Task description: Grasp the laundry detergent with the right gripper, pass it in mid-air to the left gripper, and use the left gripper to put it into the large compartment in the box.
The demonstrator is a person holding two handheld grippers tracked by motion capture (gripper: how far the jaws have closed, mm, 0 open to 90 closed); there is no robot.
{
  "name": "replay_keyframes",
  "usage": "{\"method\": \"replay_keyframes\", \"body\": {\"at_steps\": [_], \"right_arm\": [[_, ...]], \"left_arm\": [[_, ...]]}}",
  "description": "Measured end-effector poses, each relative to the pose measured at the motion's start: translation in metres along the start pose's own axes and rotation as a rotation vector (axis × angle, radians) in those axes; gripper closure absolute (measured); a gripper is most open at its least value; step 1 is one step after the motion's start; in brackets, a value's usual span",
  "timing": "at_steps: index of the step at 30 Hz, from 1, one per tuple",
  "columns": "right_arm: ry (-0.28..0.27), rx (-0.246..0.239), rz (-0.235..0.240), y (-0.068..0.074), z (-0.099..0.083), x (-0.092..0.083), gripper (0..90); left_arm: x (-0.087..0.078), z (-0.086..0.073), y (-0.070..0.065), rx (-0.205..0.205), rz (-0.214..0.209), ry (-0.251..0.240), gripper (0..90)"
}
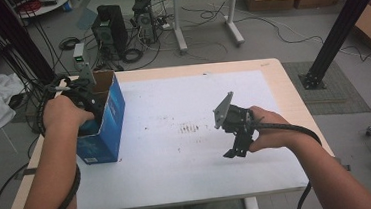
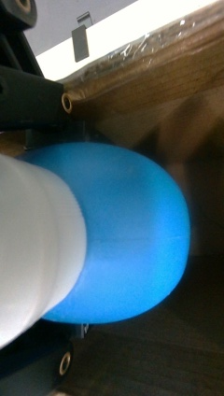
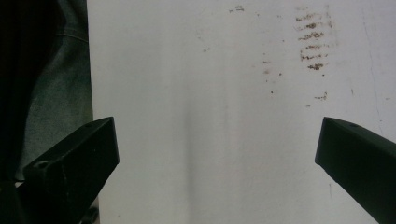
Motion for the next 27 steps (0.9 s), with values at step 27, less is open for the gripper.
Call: {"method": "replay_keyframes", "body": {"at_steps": [27], "right_arm": [[-0.009,-0.006,0.003,0.0017,0.004,-0.0007,0.0]], "left_arm": [[-0.0019,-0.0048,-0.0042,-0.012,-0.015,0.007,31.9]]}}
Point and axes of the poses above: each handheld gripper's, and its own axes: x roughly forward along the jaws, z roughly out of its top, y roughly to its left, the point moved 7 cm from there along x, roughly forward along the jaws, and after that the axes turned 10 degrees about z, right-handed, at the moved point
